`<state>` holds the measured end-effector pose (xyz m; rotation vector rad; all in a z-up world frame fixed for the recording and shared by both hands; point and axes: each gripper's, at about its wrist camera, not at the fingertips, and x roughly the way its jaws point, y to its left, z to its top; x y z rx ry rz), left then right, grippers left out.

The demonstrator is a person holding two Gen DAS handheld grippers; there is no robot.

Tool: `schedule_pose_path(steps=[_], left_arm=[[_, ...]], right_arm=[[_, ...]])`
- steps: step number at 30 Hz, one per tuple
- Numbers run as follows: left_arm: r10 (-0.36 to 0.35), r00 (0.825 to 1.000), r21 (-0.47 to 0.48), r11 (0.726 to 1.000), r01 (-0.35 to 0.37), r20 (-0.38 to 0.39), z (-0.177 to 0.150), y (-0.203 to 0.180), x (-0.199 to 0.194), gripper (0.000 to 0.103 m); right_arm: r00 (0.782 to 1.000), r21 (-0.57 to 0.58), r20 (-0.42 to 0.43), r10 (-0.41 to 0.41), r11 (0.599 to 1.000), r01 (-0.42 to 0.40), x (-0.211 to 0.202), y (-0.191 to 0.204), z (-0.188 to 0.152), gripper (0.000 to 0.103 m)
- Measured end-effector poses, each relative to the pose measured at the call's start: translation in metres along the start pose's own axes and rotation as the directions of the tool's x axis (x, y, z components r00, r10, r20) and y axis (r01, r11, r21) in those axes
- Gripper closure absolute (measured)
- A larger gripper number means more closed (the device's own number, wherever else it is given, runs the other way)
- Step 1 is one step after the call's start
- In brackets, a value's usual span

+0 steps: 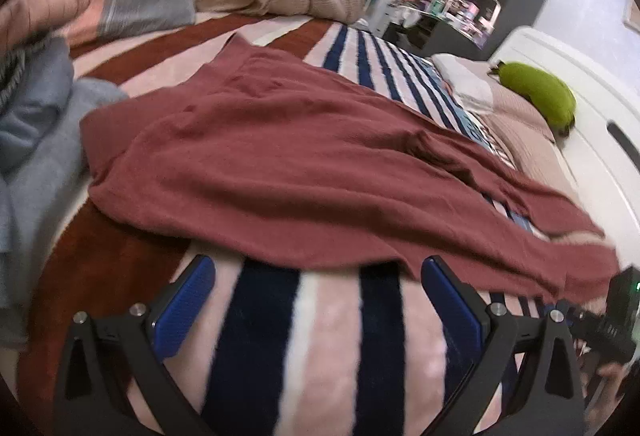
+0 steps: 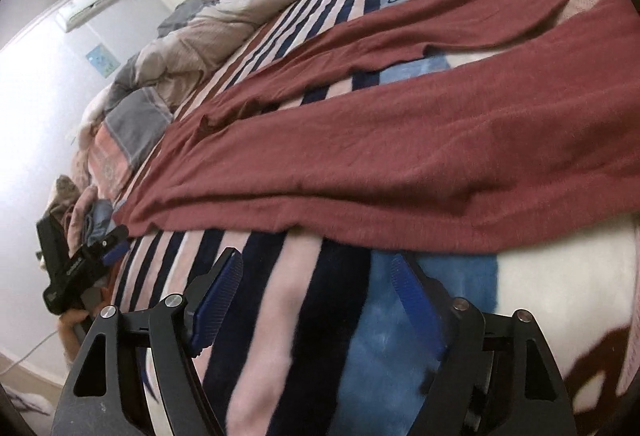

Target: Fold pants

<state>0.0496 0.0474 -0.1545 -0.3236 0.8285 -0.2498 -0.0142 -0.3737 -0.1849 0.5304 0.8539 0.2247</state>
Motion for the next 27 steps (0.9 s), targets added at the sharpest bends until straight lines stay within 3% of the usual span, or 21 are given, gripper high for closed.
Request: schedule_pose_path(steps=[5, 10, 11, 13, 15, 16, 18, 21, 27], left_arm=[[-0.007, 1.0, -0.065, 0.998, 0.008, 0.013, 0.016, 0.009, 0.015, 0.002], [0.023, 0.999, -0.111, 0.994, -0.02, 0.026, 0.034, 0.015, 0.031, 0.017], [0.029, 0.999, -0.114, 0.993, -0.026, 0.03, 0.036, 0.015, 0.033, 0.024], [0.05, 0.998, -0.122, 0.991, -0.045, 0.038, 0.042, 0.015, 0.037, 0.043], [0.064, 0.997, -0.14, 0.988, -0.057, 0.043, 0.045, 0.018, 0.039, 0.071], [0.057, 0.997, -0.148, 0.988, -0.05, 0.044, 0.046, 0.02, 0.04, 0.075], [0.025, 0.998, -0.153, 0.988, -0.016, 0.056, 0.047, 0.022, 0.039, 0.089], [0.018, 0.996, -0.131, 0.991, -0.006, 0.092, 0.047, 0.019, 0.032, 0.097], [-0.013, 0.98, -0.049, 0.999, 0.023, 0.197, 0.058, 0.003, 0.011, 0.1]], right_arm=[[0.999, 0.047, 0.029, 0.015, 0.999, -0.017, 0.003, -0.011, 0.01, 0.028], [0.999, 0.081, 0.054, 0.003, 0.997, -0.007, 0.004, -0.017, 0.016, 0.032], [0.998, 0.088, 0.063, -0.008, 0.996, 0.002, 0.004, -0.018, 0.018, 0.033], [0.997, 0.09, 0.073, -0.037, 0.995, 0.03, 0.006, -0.017, 0.02, 0.041], [0.993, 0.073, 0.086, -0.08, 0.995, 0.074, 0.005, -0.016, 0.022, 0.051], [0.99, 0.065, 0.096, -0.104, 0.993, 0.098, 0.004, -0.015, 0.022, 0.056], [0.984, 0.065, 0.117, -0.136, 0.989, 0.129, 0.001, -0.015, 0.024, 0.077], [0.979, 0.083, 0.152, -0.133, 0.989, 0.121, -0.005, -0.015, 0.029, 0.094], [0.968, 0.048, 0.201, -0.153, 0.988, 0.146, -0.02, -0.008, 0.041, 0.1]])
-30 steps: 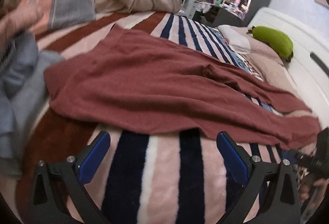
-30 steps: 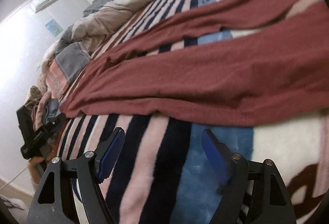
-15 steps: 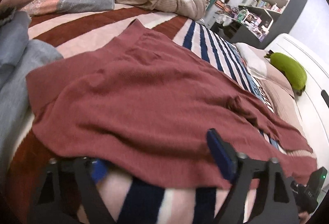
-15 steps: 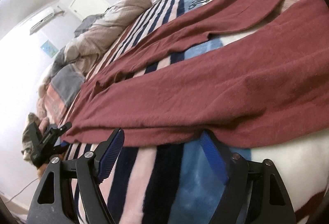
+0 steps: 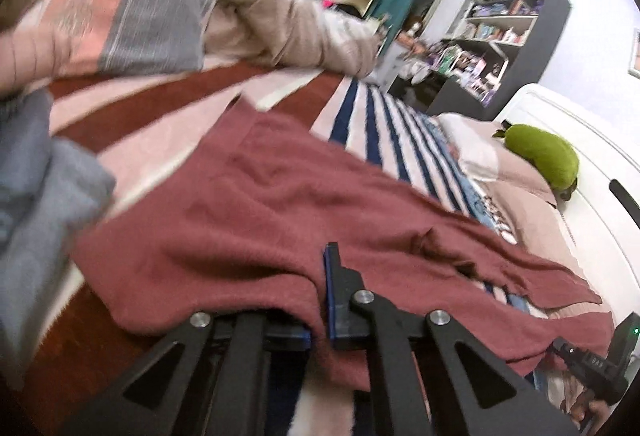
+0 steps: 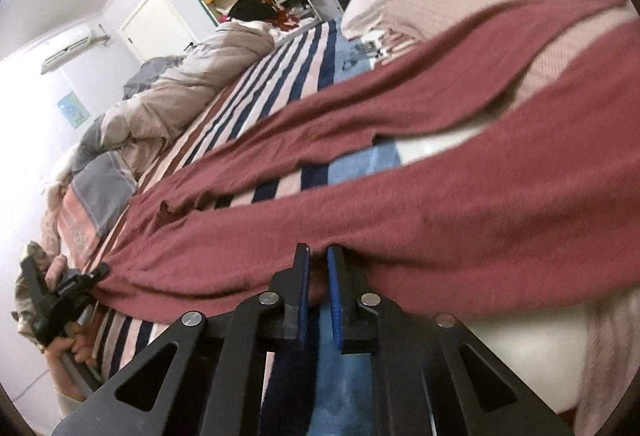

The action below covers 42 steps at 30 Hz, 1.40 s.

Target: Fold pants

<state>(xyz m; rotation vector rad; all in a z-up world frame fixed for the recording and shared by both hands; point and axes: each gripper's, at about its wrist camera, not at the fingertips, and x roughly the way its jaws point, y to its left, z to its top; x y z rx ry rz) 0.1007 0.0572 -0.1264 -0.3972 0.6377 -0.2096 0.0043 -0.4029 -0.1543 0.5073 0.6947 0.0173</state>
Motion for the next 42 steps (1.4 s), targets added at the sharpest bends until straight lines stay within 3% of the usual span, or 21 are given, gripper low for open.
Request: schedule_pose_path(steps=[3, 8, 9, 12, 14, 19, 23, 26, 28, 30, 34, 42], left_arm=[[-0.009, 1.0, 0.028, 1.0, 0.008, 0.02, 0.012, -0.008, 0.0, 0.1], [-0.008, 1.0, 0.046, 0.999, 0.008, 0.01, 0.015, -0.009, -0.002, 0.1], [-0.006, 1.0, 0.048, 0.999, 0.005, 0.006, 0.014, -0.008, -0.002, 0.1], [-0.002, 1.0, 0.04, 0.999, 0.002, -0.013, 0.01, -0.003, -0.001, 0.1], [0.012, 1.0, 0.043, 0.999, -0.011, -0.014, 0.008, -0.001, -0.002, 0.1], [0.045, 0.999, 0.065, 0.997, -0.046, 0.018, 0.01, -0.001, -0.01, 0.1], [0.062, 0.996, 0.076, 0.995, -0.066, 0.056, 0.014, -0.002, -0.02, 0.1], [0.072, 0.995, 0.071, 0.995, -0.077, 0.072, 0.015, -0.001, -0.024, 0.1], [0.069, 0.995, 0.065, 0.995, -0.074, 0.075, 0.016, 0.0, -0.026, 0.1], [0.065, 0.995, 0.067, 0.995, -0.07, 0.078, 0.017, -0.003, -0.028, 0.1], [0.044, 0.994, 0.066, 0.997, -0.051, 0.096, 0.028, -0.012, -0.026, 0.1], [0.008, 0.991, 0.073, 0.997, -0.018, 0.131, 0.072, -0.038, -0.006, 0.1]], right_arm=[[1.0, -0.023, 0.006, -0.01, 1.0, 0.011, -0.005, 0.002, 0.01, 0.1], [0.98, 0.068, -0.178, 0.092, 0.994, -0.081, 0.002, -0.004, -0.006, 0.097], [0.974, 0.084, -0.2, 0.11, 0.992, -0.095, 0.001, -0.005, -0.012, 0.092], [0.952, 0.171, -0.256, 0.167, 0.977, -0.125, 0.003, -0.016, -0.03, 0.053], [0.948, 0.227, -0.249, 0.197, 0.964, -0.14, 0.005, -0.025, -0.034, 0.053], [0.97, 0.29, -0.144, 0.196, 0.945, -0.148, 0.009, -0.037, -0.024, 0.048], [0.989, 0.327, -0.086, 0.117, 0.941, -0.083, 0.017, -0.041, -0.017, 0.049], [0.996, 0.301, -0.071, 0.056, 0.953, -0.032, 0.021, -0.035, -0.013, 0.057], [0.997, 0.273, -0.071, 0.02, 0.962, 0.001, 0.023, -0.033, -0.012, 0.088], [0.997, 0.267, -0.066, 0.026, 0.964, -0.008, 0.022, -0.034, -0.012, 0.096], [0.998, 0.234, -0.038, 0.047, 0.972, -0.037, 0.016, -0.027, -0.003, 0.098], [0.999, 0.147, 0.015, 0.045, 0.988, -0.047, 0.011, -0.012, 0.056, 0.099]])
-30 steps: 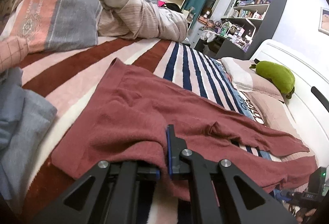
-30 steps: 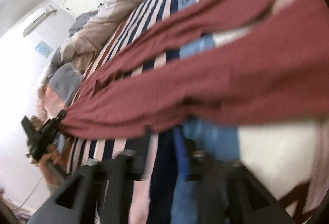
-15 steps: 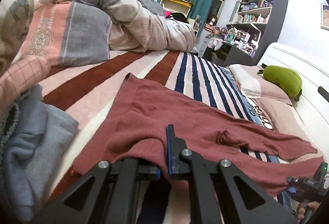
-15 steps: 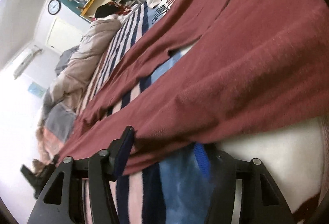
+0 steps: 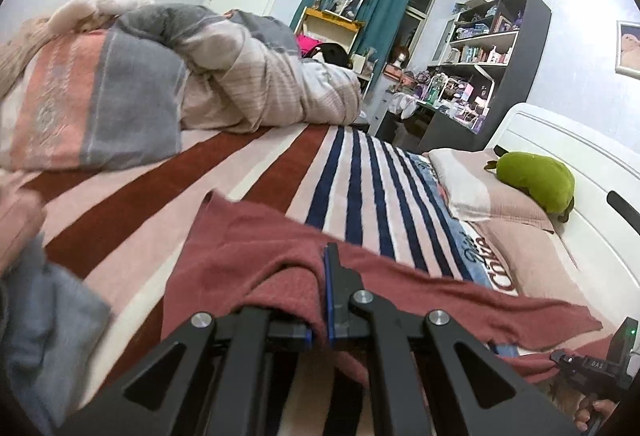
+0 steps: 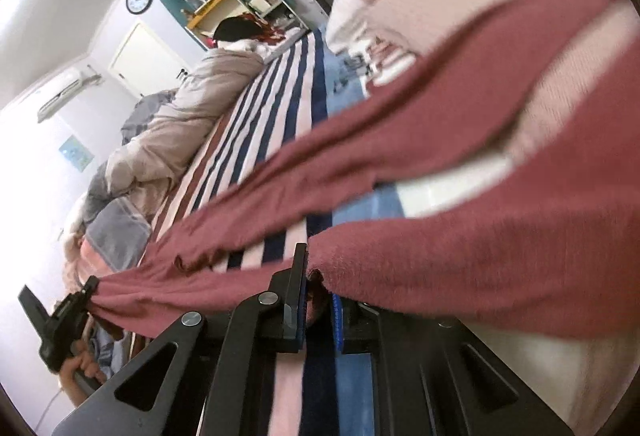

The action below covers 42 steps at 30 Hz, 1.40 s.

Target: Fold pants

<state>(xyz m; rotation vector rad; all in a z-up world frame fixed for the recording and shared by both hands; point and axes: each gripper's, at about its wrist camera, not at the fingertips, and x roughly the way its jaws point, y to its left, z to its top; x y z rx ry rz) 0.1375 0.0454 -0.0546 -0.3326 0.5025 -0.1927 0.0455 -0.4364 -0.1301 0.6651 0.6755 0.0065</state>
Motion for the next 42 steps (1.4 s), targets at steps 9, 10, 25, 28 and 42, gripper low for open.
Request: schedule_pose_path(steps=[9, 10, 25, 28, 42], left_arm=[[0.028, 0.999, 0.095, 0.995, -0.023, -0.043, 0.046, -0.028, 0.074, 0.1], [0.032, 0.998, 0.11, 0.994, -0.027, -0.048, 0.047, -0.029, 0.081, 0.1], [0.074, 0.967, 0.202, 0.979, -0.024, -0.245, 0.037, -0.01, 0.147, 0.043], [0.009, 0.964, 0.232, 0.971, 0.055, -0.266, 0.043, -0.019, 0.13, 0.029], [-0.001, 0.944, 0.267, 0.959, 0.094, -0.329, 0.045, -0.007, 0.122, 0.011]], right_arm=[[0.997, -0.122, 0.026, -0.066, 0.99, 0.069, 0.03, 0.028, 0.053, 0.098], [0.997, -0.132, 0.024, -0.075, 0.988, 0.077, 0.037, 0.029, 0.057, 0.098], [0.977, -0.247, -0.104, -0.187, 0.956, 0.157, 0.128, 0.024, 0.07, 0.06], [0.971, -0.267, -0.155, -0.184, 0.954, 0.139, 0.119, 0.029, 0.063, 0.058], [0.962, -0.325, -0.262, -0.078, 0.946, -0.012, 0.078, 0.084, 0.023, 0.053]])
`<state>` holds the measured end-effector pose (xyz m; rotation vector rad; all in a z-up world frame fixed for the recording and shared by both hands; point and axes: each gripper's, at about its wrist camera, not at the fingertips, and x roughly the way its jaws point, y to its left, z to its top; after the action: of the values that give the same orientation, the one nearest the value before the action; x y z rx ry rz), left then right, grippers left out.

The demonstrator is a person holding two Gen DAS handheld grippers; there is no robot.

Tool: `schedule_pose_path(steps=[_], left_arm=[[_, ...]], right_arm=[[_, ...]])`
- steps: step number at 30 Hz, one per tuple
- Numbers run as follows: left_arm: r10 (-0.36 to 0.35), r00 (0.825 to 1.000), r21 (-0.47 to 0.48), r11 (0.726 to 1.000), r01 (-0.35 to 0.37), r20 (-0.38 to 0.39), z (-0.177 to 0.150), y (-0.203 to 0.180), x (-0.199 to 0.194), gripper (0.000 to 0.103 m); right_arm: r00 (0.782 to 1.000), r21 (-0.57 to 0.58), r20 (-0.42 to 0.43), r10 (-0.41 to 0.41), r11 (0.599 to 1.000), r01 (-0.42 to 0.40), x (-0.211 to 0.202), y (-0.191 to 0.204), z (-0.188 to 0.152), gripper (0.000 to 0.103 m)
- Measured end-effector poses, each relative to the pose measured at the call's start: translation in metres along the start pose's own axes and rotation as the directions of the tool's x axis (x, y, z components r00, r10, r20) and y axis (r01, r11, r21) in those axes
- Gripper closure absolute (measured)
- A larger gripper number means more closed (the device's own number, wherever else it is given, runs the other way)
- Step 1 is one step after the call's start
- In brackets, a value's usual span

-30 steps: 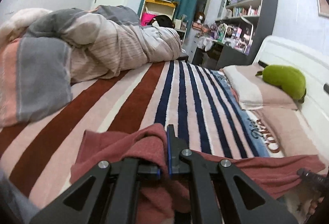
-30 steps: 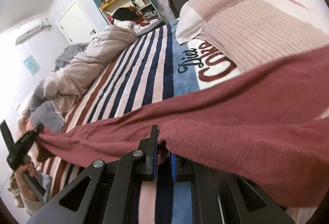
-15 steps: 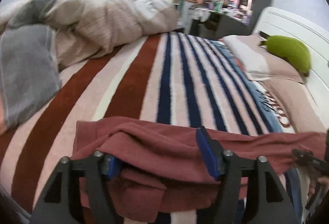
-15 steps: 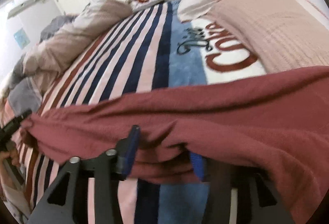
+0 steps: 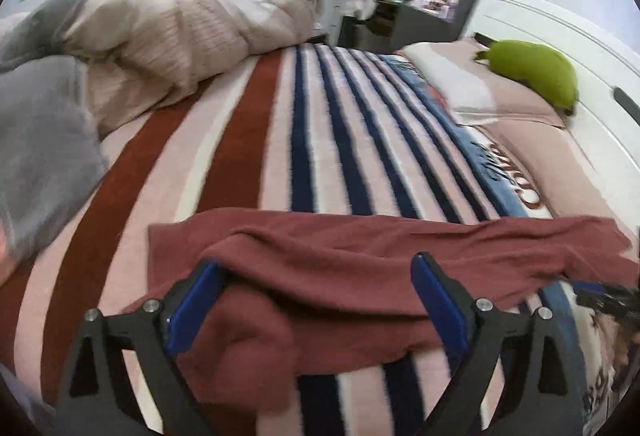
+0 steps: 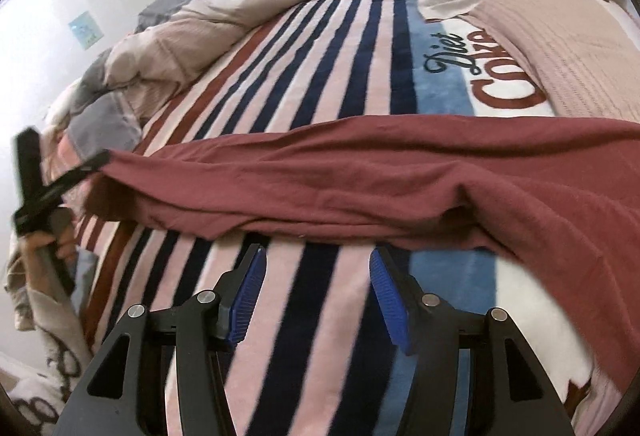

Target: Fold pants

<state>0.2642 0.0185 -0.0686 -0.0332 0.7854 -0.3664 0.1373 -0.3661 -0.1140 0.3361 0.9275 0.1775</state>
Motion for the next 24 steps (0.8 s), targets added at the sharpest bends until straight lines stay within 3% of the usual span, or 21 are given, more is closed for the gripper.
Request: schedule_pose_path(steps=[5, 13, 16, 17, 18, 21, 22, 24], left_arm=[[0.143, 0.986, 0.014, 0.989, -0.145, 0.086, 0.002, 0.01, -0.024, 0.011], [0.051, 0.997, 0.154, 0.987, -0.042, -0.058, -0.029, -0.009, 0.004, 0.011], [0.132, 0.985, 0.21, 0.972, -0.107, -0.109, -0.054, -0.019, 0.022, 0.011], [0.178, 0.978, 0.249, 0.958, -0.145, -0.113, -0.057, -0.024, 0.028, 0.015], [0.202, 0.973, 0.269, 0.949, -0.166, -0.113, -0.058, -0.027, 0.034, 0.025], [0.132, 0.984, 0.232, 0.968, -0.101, -0.124, -0.059, -0.022, 0.034, 0.052], [0.132, 0.985, 0.22, 0.97, -0.104, -0.113, -0.057, -0.017, 0.032, 0.057], [0.127, 0.988, 0.144, 0.983, -0.114, -0.086, -0.051, -0.004, 0.027, 0.081]], right_arm=[[1.0, -0.017, 0.003, 0.001, 1.0, -0.001, 0.007, 0.011, 0.004, 0.053], [0.998, -0.018, -0.014, 0.064, 0.998, -0.064, 0.035, 0.034, 0.019, 0.053], [0.997, -0.031, -0.01, 0.074, 0.997, -0.074, 0.039, 0.041, 0.021, 0.053], [0.997, -0.031, -0.009, 0.076, 0.997, -0.076, 0.04, 0.043, 0.02, 0.053], [0.997, -0.029, -0.009, 0.079, 0.996, -0.079, 0.041, 0.043, 0.02, 0.053], [0.996, -0.013, -0.018, 0.085, 0.996, -0.086, 0.045, 0.042, 0.016, 0.053], [0.996, -0.007, -0.024, 0.088, 0.996, -0.089, 0.046, 0.041, 0.014, 0.053], [0.996, -0.002, -0.03, 0.09, 0.996, -0.09, 0.047, 0.04, 0.012, 0.053]])
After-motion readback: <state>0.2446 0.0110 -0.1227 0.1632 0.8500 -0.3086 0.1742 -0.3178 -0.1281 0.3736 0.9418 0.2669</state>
